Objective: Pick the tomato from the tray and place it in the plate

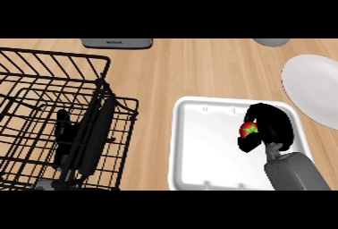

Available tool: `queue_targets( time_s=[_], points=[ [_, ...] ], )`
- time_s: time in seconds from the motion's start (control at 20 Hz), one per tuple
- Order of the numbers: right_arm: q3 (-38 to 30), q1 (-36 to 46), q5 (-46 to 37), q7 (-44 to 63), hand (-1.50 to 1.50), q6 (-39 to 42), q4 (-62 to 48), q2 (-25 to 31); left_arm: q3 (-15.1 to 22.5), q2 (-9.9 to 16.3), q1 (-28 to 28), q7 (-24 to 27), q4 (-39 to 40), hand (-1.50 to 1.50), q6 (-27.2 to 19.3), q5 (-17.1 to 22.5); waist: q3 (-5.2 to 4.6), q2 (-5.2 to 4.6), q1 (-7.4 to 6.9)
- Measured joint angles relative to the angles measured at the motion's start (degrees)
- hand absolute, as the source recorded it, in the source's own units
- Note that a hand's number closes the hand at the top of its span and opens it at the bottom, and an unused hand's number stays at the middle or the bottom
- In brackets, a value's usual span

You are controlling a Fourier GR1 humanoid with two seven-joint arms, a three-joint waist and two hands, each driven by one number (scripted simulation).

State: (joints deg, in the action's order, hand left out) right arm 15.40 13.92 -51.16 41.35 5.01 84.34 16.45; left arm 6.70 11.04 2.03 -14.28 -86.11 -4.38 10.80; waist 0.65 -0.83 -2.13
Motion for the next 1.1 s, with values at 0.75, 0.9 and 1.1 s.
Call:
queue_targets(
  time_s=[0.75,0.9,1.1],
  points=[
    [-19.9,27.5,-26.6,22.3,1.50,-20.4,-16.8,-0.2,2.8,-1.2,4.7,-3.0,1.1,0.00,1.3,-1.2,-0.37,-1.73,-5.73],
    [-23.2,29.8,-31.9,23.3,1.50,-23.7,-19.2,-0.5,2.8,-1.0,4.4,-2.8,1.1,0.00,1.1,-1.2,-0.21,-1.66,-5.36],
    [-27.8,31.0,-37.9,23.6,1.50,-29.6,-20.9,-1.5,2.4,-0.9,3.7,-2.6,1.0,0.00,0.8,-1.1,-0.10,-1.37,-4.54]
  ],
)
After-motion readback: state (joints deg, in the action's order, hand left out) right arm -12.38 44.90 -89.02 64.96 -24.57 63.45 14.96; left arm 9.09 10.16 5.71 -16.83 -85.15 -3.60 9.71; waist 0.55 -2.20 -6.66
